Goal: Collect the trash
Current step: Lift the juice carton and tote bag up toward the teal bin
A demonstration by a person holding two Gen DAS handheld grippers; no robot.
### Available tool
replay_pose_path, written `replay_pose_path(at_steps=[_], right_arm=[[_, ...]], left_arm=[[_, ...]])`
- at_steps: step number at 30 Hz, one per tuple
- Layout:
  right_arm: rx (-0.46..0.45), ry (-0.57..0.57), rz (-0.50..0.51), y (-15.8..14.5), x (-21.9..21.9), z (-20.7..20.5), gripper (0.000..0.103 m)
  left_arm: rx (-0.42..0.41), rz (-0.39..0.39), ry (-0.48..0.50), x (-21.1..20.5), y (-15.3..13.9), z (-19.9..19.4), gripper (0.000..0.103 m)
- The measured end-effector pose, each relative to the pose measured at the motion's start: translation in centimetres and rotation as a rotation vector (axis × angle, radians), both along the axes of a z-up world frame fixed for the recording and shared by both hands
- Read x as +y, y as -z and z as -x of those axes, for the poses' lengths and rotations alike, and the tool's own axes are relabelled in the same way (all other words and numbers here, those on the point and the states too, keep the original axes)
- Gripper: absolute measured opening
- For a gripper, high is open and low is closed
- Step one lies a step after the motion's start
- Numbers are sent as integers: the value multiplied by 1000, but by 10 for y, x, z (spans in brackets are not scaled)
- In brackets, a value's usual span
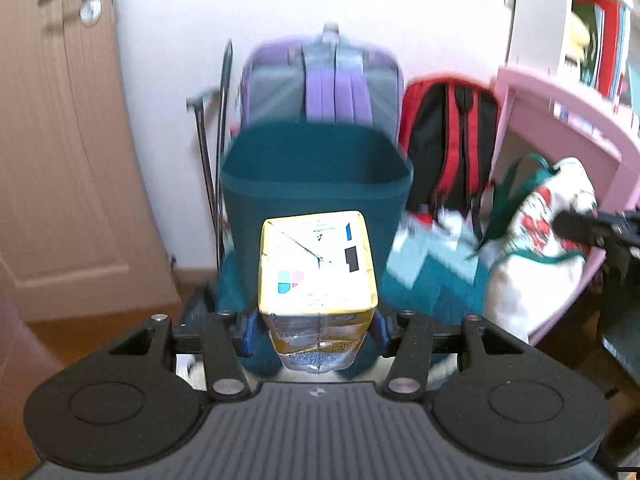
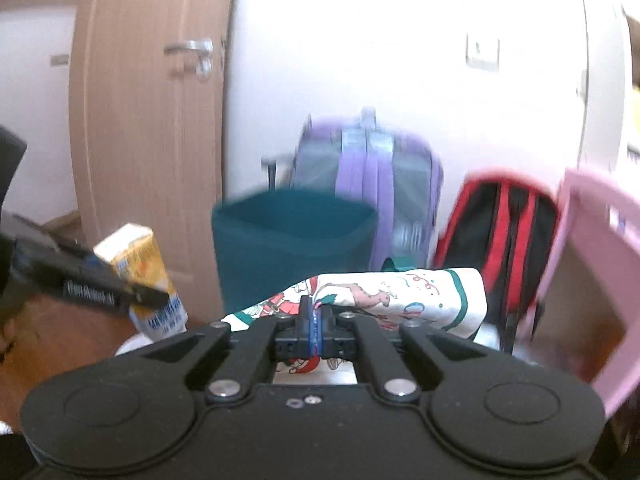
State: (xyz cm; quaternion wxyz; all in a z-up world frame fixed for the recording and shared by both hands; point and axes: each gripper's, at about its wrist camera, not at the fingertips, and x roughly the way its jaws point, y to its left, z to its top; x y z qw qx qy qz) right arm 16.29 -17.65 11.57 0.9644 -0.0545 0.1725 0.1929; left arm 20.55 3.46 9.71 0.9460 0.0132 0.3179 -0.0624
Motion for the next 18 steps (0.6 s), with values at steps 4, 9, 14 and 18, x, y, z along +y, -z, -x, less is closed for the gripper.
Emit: replay_pose_path(at_steps=[4, 9, 14, 18], right_arm=[[-89, -3, 21, -37, 11, -21, 2], [-125, -6, 57, -63, 30, -59, 2], [-139, -13, 73, -71, 48, -94, 2], [-129, -20, 76, -65, 60, -126, 2]], left_arm=[[-70, 2, -20, -6, -35, -19, 51], [-118, -1, -44, -4, -67, -52, 51], [-121, 5, -71, 4, -76, -92, 51], [-105, 14, -99, 9, -71, -128, 51]])
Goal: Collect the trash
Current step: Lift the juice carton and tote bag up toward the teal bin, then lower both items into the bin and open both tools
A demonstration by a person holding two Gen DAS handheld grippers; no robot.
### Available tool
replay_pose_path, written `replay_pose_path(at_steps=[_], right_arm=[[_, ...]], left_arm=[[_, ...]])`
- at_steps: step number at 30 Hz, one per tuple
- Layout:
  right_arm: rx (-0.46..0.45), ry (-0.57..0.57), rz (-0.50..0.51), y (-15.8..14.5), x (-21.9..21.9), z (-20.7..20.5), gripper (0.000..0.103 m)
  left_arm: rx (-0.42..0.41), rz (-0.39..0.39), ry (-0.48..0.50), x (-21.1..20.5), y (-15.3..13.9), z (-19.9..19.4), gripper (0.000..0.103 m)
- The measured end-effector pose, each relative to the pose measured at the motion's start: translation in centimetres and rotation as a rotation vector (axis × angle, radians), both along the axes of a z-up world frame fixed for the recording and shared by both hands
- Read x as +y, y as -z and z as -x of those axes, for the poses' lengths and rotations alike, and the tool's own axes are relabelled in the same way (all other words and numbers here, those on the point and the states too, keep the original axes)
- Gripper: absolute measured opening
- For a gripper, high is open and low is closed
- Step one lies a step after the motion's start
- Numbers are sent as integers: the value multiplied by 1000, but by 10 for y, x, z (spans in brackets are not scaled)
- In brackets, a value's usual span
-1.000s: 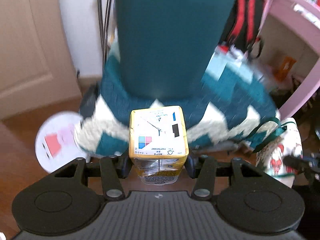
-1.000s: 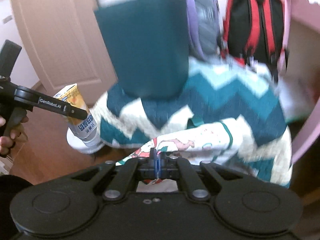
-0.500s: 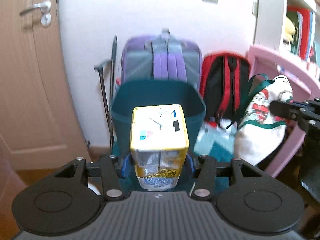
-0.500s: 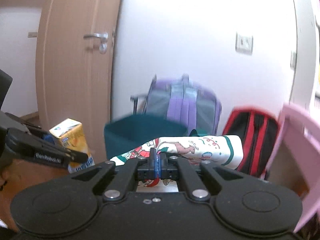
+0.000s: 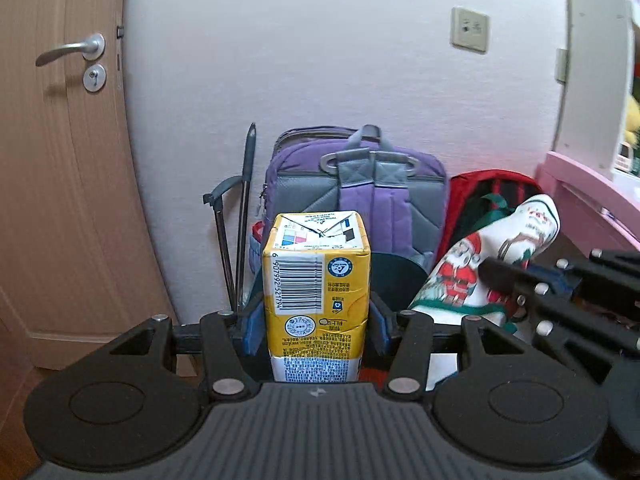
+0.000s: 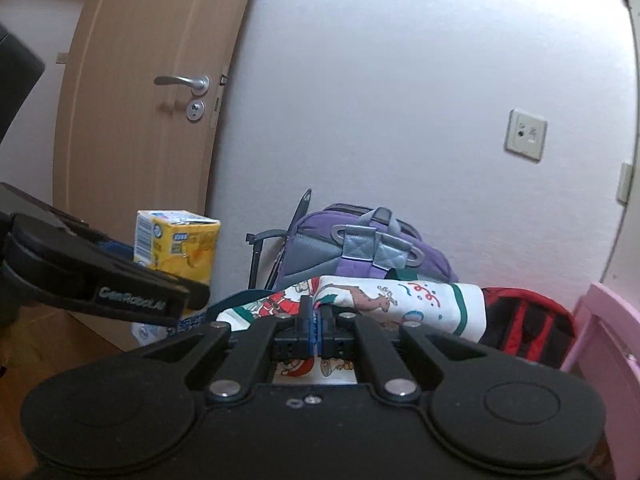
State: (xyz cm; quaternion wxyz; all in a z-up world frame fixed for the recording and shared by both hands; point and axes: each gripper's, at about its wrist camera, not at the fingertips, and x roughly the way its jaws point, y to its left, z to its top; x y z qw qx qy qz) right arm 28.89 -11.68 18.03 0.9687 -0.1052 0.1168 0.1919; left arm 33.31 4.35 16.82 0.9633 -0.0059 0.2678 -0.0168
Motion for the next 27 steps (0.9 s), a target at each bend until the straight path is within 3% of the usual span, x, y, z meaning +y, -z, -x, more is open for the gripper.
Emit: replay_pose_path(at_steps=[12, 20, 27], right_arm=[[93, -49, 66, 56, 32, -79, 1], [214, -91, 96, 99, 41, -101, 3], [293, -82, 92, 118, 38, -102, 13]], left_arm=[[115, -19, 7, -2, 61, -91, 51], [223, -24, 20, -3, 107, -120, 51], [295, -12, 31, -4, 128, -131, 51]])
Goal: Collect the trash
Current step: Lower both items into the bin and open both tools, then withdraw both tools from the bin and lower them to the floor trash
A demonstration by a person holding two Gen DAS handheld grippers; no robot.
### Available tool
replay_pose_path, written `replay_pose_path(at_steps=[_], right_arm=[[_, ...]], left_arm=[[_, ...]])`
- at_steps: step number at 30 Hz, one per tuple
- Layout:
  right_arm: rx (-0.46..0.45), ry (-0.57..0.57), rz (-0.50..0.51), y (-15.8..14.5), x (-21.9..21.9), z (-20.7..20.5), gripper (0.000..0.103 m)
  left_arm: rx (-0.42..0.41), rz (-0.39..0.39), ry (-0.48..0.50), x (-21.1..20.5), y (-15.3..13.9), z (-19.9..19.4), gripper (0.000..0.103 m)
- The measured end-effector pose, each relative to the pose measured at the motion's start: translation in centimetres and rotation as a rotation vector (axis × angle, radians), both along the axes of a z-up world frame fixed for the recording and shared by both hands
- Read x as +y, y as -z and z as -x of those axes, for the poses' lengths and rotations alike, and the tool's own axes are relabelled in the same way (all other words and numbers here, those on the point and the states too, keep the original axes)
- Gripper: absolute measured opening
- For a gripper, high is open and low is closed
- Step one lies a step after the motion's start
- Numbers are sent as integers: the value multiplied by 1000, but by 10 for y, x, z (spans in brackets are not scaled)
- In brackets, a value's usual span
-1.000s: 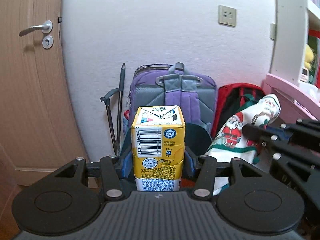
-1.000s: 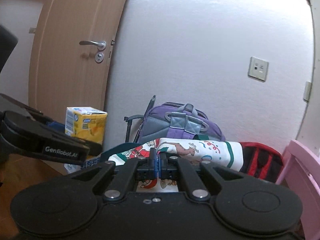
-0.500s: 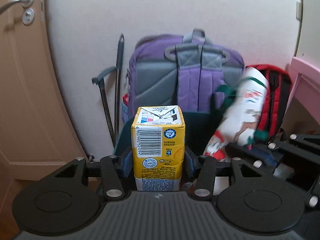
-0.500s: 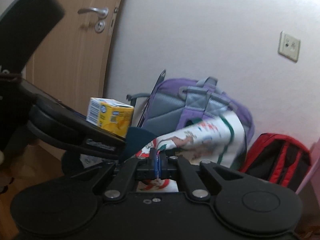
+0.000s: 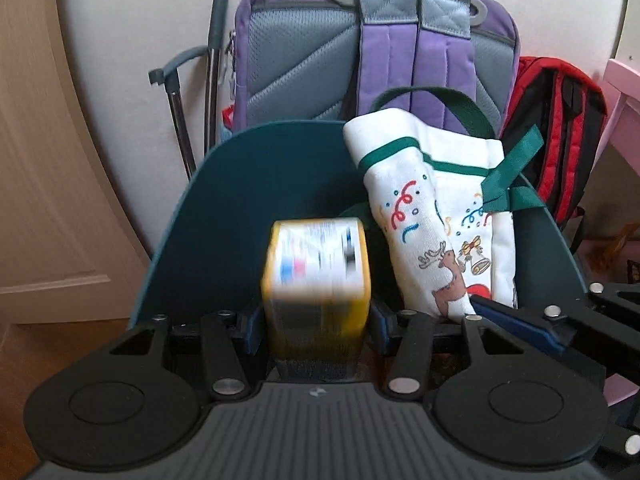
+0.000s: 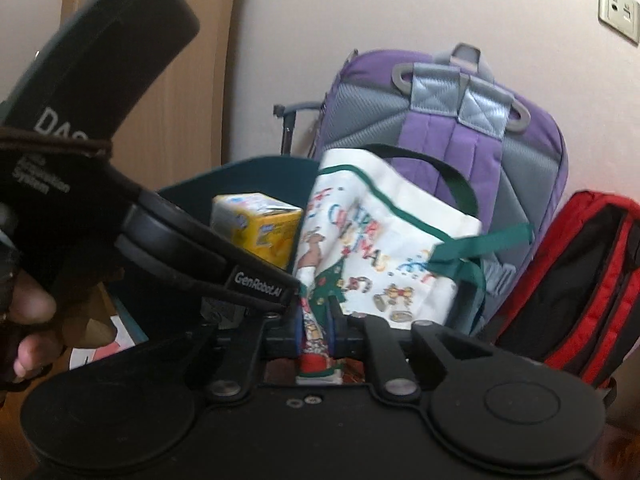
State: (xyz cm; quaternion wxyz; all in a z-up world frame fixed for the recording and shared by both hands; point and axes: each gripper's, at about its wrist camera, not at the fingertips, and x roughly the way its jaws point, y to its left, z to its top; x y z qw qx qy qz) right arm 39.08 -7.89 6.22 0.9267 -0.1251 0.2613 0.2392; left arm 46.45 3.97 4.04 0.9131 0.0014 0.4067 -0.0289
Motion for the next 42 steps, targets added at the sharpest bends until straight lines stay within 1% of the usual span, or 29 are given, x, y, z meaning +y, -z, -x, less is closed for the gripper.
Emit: replay_pose_path(at_steps=[1, 3, 5, 8, 10, 12, 17, 24, 30, 34, 37, 39, 40, 42], right_arm=[[4, 4, -6, 1, -2, 0, 15], [18, 13, -27, 0, -8, 2, 18], [17, 14, -24, -2, -11, 2, 21], [8, 22, -18, -8, -14, 7, 25], [6, 24, -28, -15, -18, 13, 35], [-3, 28, -31, -22, -20, 20, 37], [-8, 34, -56, -40, -34, 44, 39], [-15, 43, -89, -64, -57, 92, 43], [-24, 57, -113, -78, -71, 134, 46], [-12, 63, -137, -81, -80, 158, 48], [1, 61, -142, -77, -85, 175, 48], [17, 54, -143, -72, -88, 185, 49], [26, 52, -146, -69, -90, 189, 49], [53, 46, -152, -59, -94, 196, 49]], left_arm=[[-5, 0, 1, 0, -1, 0, 50], [-12, 0, -4, -1, -4, 1, 53], [-27, 9, -8, -1, -8, 5, 69], [-43, 16, -6, -3, -16, 12, 70], [-51, 12, -6, -5, -23, 20, 70], [-59, 18, 5, -7, -31, 29, 70], [-84, 22, 8, -12, -51, 62, 71], [-112, 7, 29, -21, -74, 120, 71], [-132, -6, 60, -29, -87, 171, 71], [-126, 6, 75, -31, -87, 203, 71], [-112, 14, 93, -32, -80, 224, 72], [-96, 20, 101, -32, -71, 236, 76], [-87, 22, 106, -32, -65, 242, 81], [-72, 25, 116, -31, -51, 253, 82]])
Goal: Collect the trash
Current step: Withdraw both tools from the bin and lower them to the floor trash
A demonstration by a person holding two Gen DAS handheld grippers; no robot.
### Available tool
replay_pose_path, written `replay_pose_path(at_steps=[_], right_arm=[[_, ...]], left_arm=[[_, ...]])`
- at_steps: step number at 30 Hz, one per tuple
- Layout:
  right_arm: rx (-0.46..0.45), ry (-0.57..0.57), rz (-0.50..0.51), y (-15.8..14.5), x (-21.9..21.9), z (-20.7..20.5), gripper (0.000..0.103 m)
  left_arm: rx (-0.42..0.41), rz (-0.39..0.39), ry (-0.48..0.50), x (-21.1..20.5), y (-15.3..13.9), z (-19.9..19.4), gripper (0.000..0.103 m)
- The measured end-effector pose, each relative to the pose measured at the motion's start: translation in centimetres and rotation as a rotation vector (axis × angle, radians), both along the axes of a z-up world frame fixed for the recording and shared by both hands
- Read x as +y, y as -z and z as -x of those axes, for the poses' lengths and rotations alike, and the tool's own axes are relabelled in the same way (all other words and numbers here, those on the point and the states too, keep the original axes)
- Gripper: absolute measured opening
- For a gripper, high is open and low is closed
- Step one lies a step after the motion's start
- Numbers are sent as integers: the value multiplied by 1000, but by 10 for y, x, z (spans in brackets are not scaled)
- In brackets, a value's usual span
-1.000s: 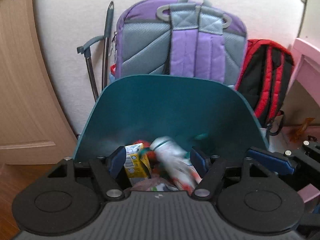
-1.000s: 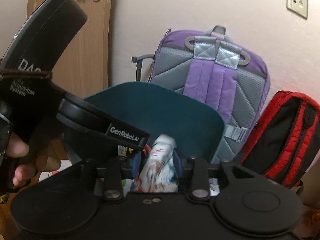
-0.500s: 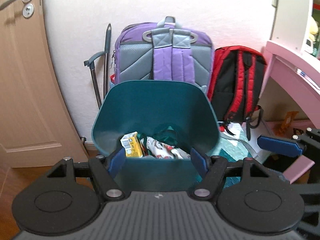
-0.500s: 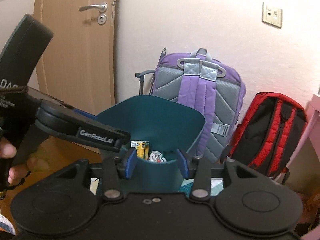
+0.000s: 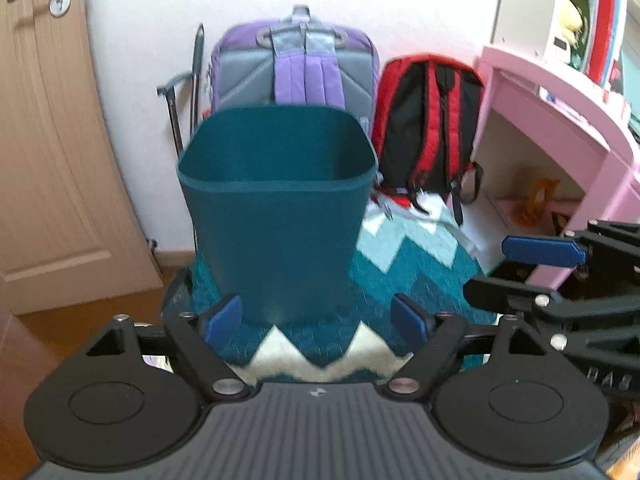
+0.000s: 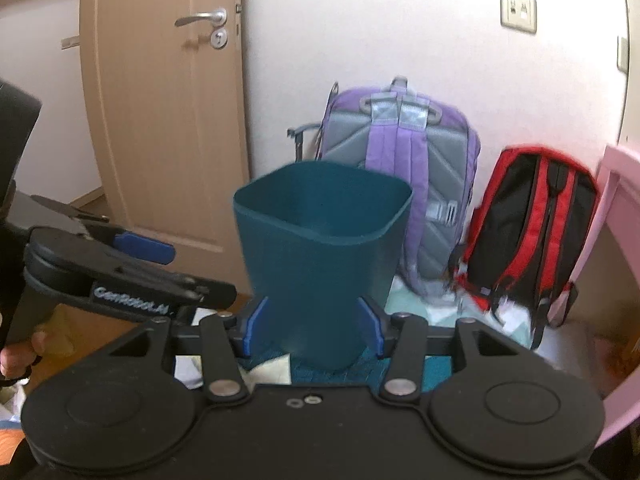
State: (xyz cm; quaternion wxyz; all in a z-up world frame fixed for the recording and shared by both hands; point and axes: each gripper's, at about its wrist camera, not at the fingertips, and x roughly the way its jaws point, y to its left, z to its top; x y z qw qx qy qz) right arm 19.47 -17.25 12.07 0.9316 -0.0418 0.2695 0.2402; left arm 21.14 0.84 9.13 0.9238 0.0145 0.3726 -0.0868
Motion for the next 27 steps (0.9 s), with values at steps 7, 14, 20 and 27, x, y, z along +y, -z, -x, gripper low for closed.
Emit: replay_pose_path(at_steps=[7, 14, 20, 27], right_arm=[[130, -9, -10, 60, -9, 8, 49], [313, 13, -19, 152, -15, -6, 50], [512, 39, -34, 247, -8, -21, 50], [657, 60, 21, 340, 18, -41, 50]], left_arm=[[128, 25, 29, 7, 74, 15, 84], [297, 49, -10, 24, 174, -2, 89], [455, 1, -33, 38, 259, -28, 89], [613, -86, -31, 63, 351, -64, 89]])
